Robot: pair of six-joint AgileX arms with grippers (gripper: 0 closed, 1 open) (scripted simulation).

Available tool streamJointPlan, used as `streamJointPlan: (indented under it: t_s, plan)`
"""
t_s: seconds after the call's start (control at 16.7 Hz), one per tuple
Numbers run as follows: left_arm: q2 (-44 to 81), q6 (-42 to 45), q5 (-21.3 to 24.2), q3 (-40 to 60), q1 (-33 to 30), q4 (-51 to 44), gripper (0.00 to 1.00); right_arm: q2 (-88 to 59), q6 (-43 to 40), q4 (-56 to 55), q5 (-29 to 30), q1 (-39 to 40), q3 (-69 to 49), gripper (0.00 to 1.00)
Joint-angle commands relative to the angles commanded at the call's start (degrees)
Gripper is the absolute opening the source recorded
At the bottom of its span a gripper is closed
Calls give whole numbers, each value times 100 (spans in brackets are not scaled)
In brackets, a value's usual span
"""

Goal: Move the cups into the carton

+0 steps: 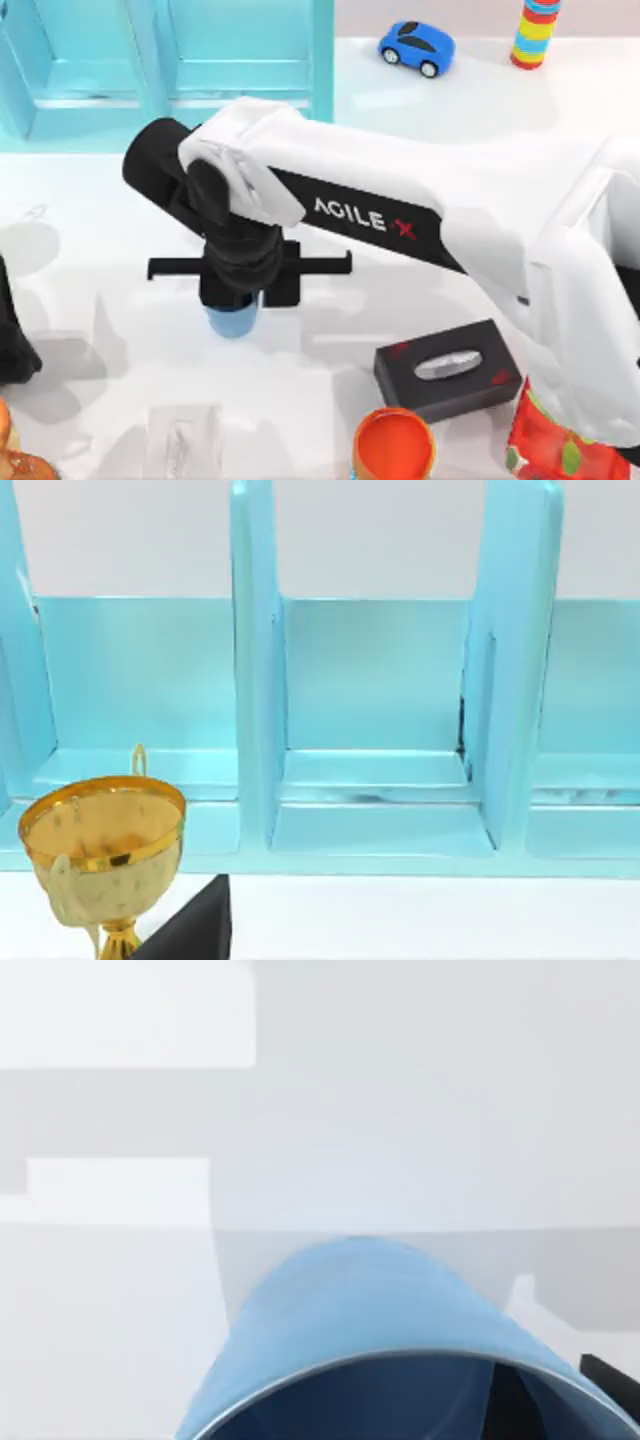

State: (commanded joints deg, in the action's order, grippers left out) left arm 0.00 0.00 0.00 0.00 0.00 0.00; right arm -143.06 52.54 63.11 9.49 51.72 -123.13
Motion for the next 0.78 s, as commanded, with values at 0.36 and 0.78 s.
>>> streamJointPlan:
  t_s: [0.36, 0.78]
  plan:
    - [0, 0, 0, 0, 0, 0, 100, 0, 0, 0, 0, 0, 0, 0]
    - [0, 0, 0, 0, 0, 0, 100, 435, -139, 89, -13, -147, 295, 0]
